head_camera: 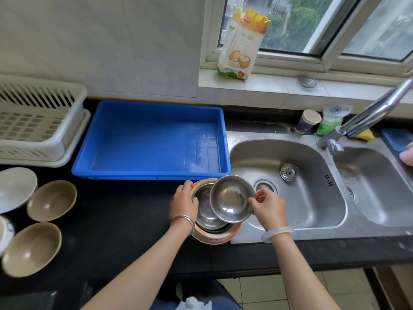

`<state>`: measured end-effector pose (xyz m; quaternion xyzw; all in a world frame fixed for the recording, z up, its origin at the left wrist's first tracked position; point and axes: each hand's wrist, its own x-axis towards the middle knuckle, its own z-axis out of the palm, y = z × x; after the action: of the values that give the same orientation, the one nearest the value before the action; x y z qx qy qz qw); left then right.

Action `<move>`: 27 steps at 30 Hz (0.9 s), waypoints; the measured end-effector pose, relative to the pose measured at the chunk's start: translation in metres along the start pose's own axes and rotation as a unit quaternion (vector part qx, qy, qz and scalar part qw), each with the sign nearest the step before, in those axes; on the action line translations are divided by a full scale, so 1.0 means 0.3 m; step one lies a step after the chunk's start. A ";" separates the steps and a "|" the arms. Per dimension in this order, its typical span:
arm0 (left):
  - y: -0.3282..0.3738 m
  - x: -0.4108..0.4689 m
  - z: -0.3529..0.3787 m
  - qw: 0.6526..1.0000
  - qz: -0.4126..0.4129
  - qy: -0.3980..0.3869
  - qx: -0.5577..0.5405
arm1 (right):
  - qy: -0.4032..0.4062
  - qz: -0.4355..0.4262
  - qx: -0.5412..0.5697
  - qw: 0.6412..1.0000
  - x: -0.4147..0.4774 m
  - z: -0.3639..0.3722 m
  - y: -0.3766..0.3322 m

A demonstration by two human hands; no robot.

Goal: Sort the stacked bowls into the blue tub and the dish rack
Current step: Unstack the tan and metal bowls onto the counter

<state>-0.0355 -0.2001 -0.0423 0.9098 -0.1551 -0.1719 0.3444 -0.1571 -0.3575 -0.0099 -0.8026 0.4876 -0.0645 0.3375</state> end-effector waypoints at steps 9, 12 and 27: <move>0.008 0.002 -0.018 0.999 -0.032 0.011 0.007 | 0.003 0.013 0.015 1.000 0.003 -0.034 -0.015; 0.019 -0.001 -0.021 0.999 -0.026 0.034 0.001 | 0.003 0.017 0.028 0.999 0.000 -0.046 -0.027; 0.013 0.009 -0.179 0.990 -0.059 0.059 -0.116 | -0.052 -0.020 0.114 0.992 -0.014 -0.091 -0.117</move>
<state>-0.0111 -0.1730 -0.0024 0.8797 -0.0596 -0.1548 0.4456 -0.1451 -0.3567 0.0331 -0.7710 0.4423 -0.0843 0.4504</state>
